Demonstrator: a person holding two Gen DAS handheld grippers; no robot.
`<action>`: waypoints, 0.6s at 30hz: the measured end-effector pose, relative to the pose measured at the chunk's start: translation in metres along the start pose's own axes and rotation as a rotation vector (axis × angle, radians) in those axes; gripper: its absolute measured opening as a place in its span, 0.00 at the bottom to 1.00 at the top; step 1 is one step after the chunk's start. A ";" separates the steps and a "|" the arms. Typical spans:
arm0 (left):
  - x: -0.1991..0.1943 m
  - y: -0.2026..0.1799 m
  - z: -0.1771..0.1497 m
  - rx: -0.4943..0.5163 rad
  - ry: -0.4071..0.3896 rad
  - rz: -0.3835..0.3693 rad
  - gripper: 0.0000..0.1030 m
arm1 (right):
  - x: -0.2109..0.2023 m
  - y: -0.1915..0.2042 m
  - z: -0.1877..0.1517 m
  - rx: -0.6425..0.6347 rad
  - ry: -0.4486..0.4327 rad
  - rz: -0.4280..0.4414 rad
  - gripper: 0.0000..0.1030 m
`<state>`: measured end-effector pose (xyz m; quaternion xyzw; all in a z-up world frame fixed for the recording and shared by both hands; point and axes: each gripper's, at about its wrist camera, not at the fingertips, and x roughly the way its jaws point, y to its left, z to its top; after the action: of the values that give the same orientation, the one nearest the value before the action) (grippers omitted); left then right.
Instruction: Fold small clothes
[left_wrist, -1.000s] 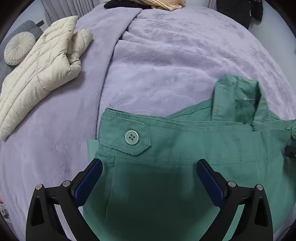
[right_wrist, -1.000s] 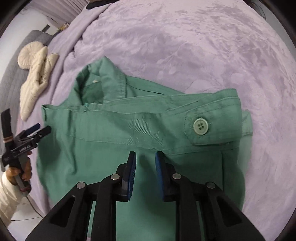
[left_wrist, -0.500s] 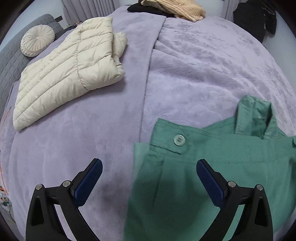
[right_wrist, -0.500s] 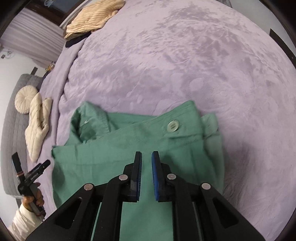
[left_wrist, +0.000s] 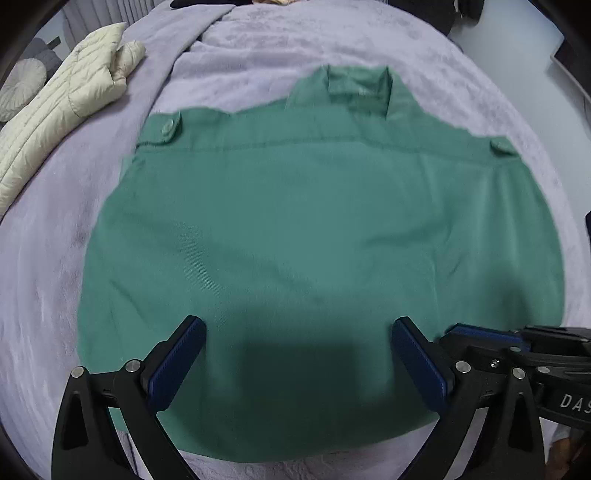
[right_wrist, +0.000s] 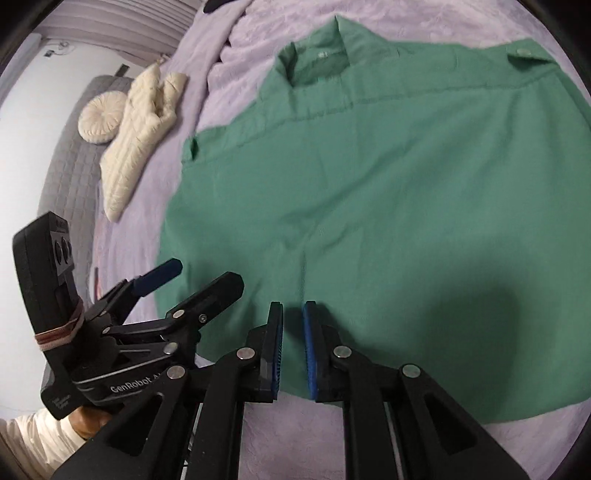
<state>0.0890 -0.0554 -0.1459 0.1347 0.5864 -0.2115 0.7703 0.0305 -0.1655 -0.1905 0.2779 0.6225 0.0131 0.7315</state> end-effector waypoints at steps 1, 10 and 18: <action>0.016 0.001 -0.009 -0.002 0.043 0.034 0.99 | 0.008 -0.006 -0.002 0.003 0.006 -0.012 0.10; 0.008 0.044 -0.026 -0.004 -0.007 0.165 1.00 | -0.007 -0.030 -0.002 -0.014 -0.024 -0.081 0.10; 0.007 0.112 -0.049 -0.123 0.039 0.252 1.00 | -0.075 -0.125 -0.025 0.082 -0.084 -0.321 0.08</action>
<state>0.1035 0.0633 -0.1706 0.1639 0.5916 -0.0739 0.7860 -0.0508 -0.2888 -0.1774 0.2050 0.6276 -0.1412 0.7377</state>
